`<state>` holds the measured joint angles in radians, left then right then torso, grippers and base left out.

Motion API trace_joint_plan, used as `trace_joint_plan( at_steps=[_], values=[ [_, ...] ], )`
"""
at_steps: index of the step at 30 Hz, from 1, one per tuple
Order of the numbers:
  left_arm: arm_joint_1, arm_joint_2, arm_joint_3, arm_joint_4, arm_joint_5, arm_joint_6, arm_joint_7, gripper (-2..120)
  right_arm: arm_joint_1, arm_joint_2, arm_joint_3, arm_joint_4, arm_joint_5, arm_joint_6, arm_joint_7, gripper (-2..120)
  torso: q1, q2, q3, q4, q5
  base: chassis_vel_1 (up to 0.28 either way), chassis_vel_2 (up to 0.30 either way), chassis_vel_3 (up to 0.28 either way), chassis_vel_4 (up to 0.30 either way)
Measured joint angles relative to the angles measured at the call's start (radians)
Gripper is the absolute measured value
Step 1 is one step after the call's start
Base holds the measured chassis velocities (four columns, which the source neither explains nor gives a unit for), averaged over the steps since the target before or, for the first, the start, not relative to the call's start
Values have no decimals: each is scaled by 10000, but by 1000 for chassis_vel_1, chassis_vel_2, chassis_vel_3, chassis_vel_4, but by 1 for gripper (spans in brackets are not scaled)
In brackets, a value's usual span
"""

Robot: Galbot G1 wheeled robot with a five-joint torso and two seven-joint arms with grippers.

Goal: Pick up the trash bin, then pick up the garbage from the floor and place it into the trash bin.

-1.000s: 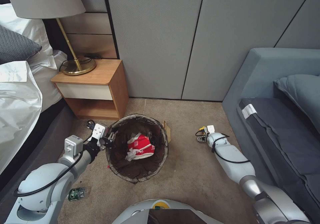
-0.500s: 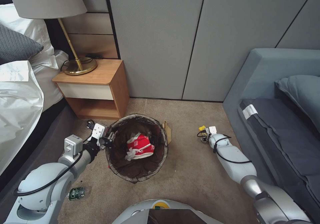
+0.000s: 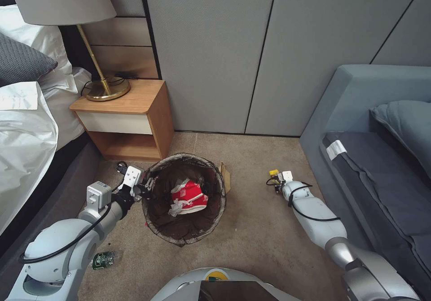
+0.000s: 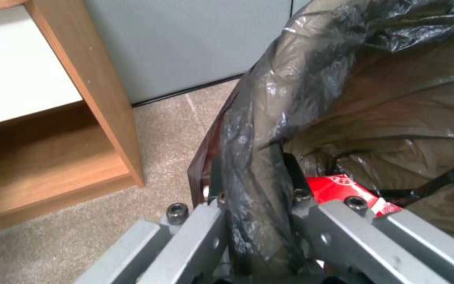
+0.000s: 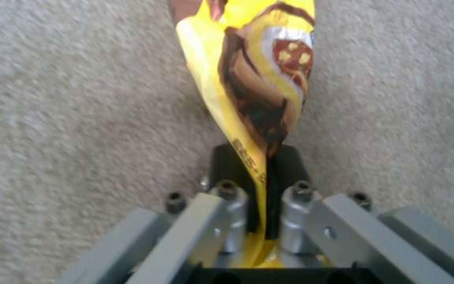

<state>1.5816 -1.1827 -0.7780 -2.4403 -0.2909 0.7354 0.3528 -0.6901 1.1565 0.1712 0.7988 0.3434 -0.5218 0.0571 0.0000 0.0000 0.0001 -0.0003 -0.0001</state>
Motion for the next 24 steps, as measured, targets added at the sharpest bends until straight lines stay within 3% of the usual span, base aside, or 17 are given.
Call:
trace_joint_plan(
  at_steps=[4,12,14,18,20,21,24],
  values=[
    [-1,-7,0,0,1,0,0,0,-50,-77,28,101,12,0,-8,0,0,0,0,-1,0,0,0,0,0],
    [50,-16,-4,-29,52,0,-6,0,-912,-980,299,2019,719,-301,-59,0,0,-1,0,0,2,0,0,0,0],
    [49,0,-12,-72,62,0,-13,0,-1501,-1492,451,3343,1143,-583,-48,0,0,-1,0,-2,3,0,0,0,0],
    [52,27,-25,-107,64,0,-17,0,-1935,-1875,626,4472,1418,-832,-48,0,0,-1,-1,-3,1,0,0,0,0],
    [62,52,-35,-125,66,0,-51,0,-2453,-2402,930,6000,1801,-1174,-71,0,0,-1,-1,3,1,0,0,0,0],
    [62,52,-35,-125,66,0,-51,0,-2453,-2402,930,6000,1801,-1174,-71,0,0,-1,-1,3,1,0,0,0,0],
    [70,52,-34,-127,93,0,-121,0,-2849,-2887,1337,7503,2315,-1547,-88,0,0,0,-1,-1,1,0,0,0,0]
  ],
)
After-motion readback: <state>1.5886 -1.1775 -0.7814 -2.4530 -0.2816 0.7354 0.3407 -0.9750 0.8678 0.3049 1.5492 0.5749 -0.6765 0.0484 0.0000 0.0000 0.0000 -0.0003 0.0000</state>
